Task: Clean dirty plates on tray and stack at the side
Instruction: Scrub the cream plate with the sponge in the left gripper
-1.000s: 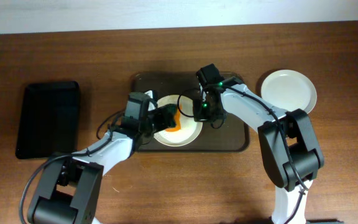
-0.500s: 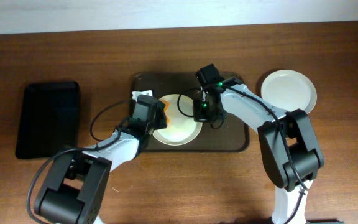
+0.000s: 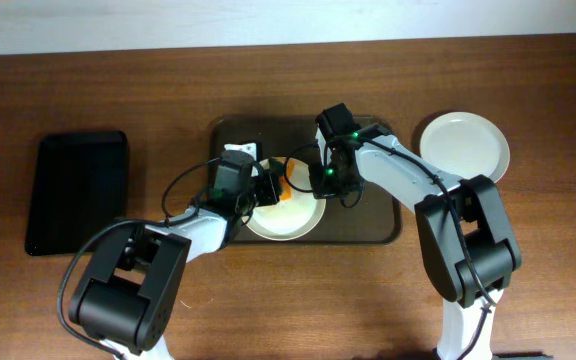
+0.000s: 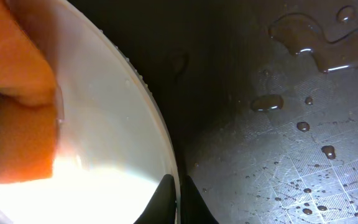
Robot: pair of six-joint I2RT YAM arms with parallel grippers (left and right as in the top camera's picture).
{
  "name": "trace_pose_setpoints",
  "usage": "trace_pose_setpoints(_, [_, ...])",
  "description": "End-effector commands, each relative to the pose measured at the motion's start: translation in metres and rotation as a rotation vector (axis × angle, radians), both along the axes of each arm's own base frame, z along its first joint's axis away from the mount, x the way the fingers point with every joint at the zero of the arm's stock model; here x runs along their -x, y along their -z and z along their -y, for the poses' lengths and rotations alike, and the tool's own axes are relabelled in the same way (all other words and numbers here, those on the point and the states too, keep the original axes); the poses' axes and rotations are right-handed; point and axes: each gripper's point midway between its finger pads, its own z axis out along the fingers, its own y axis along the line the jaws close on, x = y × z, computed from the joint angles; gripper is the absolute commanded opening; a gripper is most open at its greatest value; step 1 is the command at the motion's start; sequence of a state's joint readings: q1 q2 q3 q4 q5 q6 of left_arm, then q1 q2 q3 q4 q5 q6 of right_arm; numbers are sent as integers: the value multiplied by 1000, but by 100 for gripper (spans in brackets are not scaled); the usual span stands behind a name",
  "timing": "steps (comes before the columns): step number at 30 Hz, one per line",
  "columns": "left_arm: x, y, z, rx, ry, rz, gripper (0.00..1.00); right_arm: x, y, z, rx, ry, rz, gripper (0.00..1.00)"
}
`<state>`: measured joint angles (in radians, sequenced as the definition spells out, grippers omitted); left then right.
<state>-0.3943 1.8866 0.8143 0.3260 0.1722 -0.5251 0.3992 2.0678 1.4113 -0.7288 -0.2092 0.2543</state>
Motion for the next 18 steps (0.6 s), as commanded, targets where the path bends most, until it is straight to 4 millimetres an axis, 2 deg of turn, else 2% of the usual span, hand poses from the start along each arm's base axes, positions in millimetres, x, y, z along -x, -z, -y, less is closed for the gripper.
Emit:
trace_pose_setpoints(1, [0, 16, -32, -124, -110, -25, 0, 19, 31, 13, 78, -15, -78, 4])
trace_pose_setpoints(2, [-3, 10, -36, -147, -104, -2, 0, 19, 32, 15, 88, -13, -77, 4])
trace_pose_setpoints(4, [2, -11, -94, -378, -303, 13, 0, 19, 32, 18, 105, -11, -74, 4])
trace_pose_setpoints(5, [6, -20, -114, -459, -369, 24, 0, 18, 32, 18, 105, -11, -74, 4])
trace_pose_setpoints(6, [8, -30, -128, -529, -412, 43, 0, 19, 32, 18, 105, -11, -75, 4])
trace_pose_setpoints(7, [5, -38, -129, -554, -392, 71, 0, 19, 32, 18, 105, -11, -75, 4])
trace_pose_setpoints(10, [-1, -79, -120, -471, -385, 164, 0, 19, 32, 18, 105, -11, -75, 4])
trace_pose_setpoints(11, [-1, -90, -107, -402, -338, 180, 0, 19, 32, 18, 105, -11, -74, 4])
trace_pose_setpoints(12, [-1, -92, -89, -326, -268, 180, 0, 18, 32, 17, 104, -11, -72, 4])
trace_pose_setpoints(14, [8, -78, -51, -185, -97, 117, 0, 18, 32, 17, 100, -11, -72, 4])
trace_pose_setpoints(15, [11, -71, -41, -145, -59, 89, 0, 18, 32, 17, 100, -11, -72, 4])
trace_pose_setpoints(18, [13, -25, -28, -128, -1, 1, 0, 18, 32, 17, 101, -11, -72, 4])
